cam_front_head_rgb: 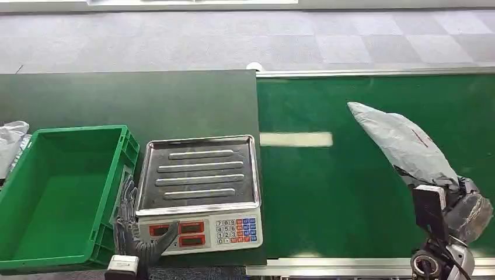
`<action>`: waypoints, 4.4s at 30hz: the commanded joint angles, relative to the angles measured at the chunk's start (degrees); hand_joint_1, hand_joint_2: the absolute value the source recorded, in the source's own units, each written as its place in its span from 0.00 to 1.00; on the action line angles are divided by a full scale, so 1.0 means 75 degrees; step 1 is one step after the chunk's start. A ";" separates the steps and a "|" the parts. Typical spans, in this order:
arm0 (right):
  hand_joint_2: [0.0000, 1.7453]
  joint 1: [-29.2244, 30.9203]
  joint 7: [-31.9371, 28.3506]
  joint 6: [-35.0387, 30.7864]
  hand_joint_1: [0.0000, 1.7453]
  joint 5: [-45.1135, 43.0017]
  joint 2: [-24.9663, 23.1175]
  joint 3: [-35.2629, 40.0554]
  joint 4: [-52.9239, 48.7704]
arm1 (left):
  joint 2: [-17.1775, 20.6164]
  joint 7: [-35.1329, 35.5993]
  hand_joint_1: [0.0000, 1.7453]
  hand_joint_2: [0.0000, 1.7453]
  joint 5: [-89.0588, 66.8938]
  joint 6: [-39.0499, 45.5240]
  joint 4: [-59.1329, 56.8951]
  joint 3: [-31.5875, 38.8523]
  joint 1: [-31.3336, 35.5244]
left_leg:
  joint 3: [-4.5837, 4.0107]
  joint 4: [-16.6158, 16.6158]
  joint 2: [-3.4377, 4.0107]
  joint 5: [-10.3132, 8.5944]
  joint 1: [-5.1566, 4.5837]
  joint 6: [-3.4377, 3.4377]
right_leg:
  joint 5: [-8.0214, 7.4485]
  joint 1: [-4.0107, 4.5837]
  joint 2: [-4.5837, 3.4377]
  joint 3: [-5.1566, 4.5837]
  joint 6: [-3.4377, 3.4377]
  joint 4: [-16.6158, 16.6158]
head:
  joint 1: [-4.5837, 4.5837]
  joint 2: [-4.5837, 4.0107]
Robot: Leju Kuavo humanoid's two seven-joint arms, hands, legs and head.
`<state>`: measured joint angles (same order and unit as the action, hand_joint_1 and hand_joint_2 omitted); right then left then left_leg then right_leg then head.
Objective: Moved the parcel from conveyor to table for the left to box.
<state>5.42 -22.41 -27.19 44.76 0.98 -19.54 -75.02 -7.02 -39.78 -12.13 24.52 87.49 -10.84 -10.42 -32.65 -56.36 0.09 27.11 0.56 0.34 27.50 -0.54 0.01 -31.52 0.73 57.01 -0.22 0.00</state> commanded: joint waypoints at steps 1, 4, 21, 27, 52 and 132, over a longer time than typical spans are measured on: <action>1.00 -0.0462 -0.0639 0.0515 1.00 0.0627 -0.0387 0.2518 -0.1316 | 0.0100 -0.0029 0.00 1.00 0.0009 -0.0167 -0.0612 -0.0097 0.0428 | 0.0006 0.0007 0.0032 -0.0002 0.0001 0.0003 | -0.0008 0.0002 -0.0028 -0.0007 -0.0007 -0.0002 | -0.0003 0.0000; 1.00 -0.0476 -0.0739 0.0556 1.00 0.1398 -0.0301 0.3639 -0.0948 | 0.0104 -0.0029 0.00 1.00 0.0017 -0.0249 -0.0922 -0.0179 0.0700 | 0.0009 0.0008 0.0019 -0.0004 0.0003 0.0003 | -0.0005 0.0004 -0.0015 -0.0002 -0.0007 -0.0006 | -0.0003 0.0000; 1.00 -0.0045 -0.0783 0.0515 1.00 0.1430 -0.0173 0.6080 0.0387 | 0.0231 -0.0029 0.00 1.00 0.0268 -0.0243 -0.1588 -0.0251 0.1288 | 0.0014 0.0018 0.0014 -0.0009 0.0002 0.0001 | -0.0007 0.0003 -0.0013 0.0006 -0.0008 -0.0016 | -0.0003 0.0000; 1.00 0.0130 -0.0898 0.0388 1.00 0.1278 -0.0075 0.6293 0.0297 | 0.0268 -0.0029 0.00 1.00 0.0324 -0.0105 -0.1494 -0.0301 0.1245 | 0.0008 0.0012 0.0011 -0.0007 0.0000 0.0001 | -0.0004 0.0002 -0.0010 -0.0001 -0.0007 -0.0008 | -0.0003 0.0000; 1.00 0.0727 -0.2024 0.3171 0.00 -0.2483 -0.0062 0.6029 0.0971 | 0.0151 -0.0029 0.00 1.00 0.0220 -0.0037 -0.1274 -0.0199 0.1170 | 0.0003 0.0009 0.0003 -0.0007 0.0002 0.0001 | -0.0002 0.0002 -0.0002 -0.0003 -0.0006 -0.0007 | 0.0000 0.0000; 1.00 0.0930 -0.1537 0.7822 0.00 -0.7170 -0.1316 0.2785 -0.0503 | -0.0801 0.3592 1.00 1.00 -0.4973 -0.0724 -0.7611 -0.0668 0.6471 | 0.0053 0.0008 -0.0003 -0.0055 0.0000 -0.0005 | -0.0043 0.0001 0.0011 0.0050 -0.0013 -0.0004 | 0.0000 0.0000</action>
<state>13.28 -34.62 31.85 -9.11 -7.89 4.35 -77.81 -13.27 -9.23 -51.62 16.87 29.22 -19.47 38.90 -32.09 -56.36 0.05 26.78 0.58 0.32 27.27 -0.52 0.11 -30.99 0.65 57.05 -0.22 0.00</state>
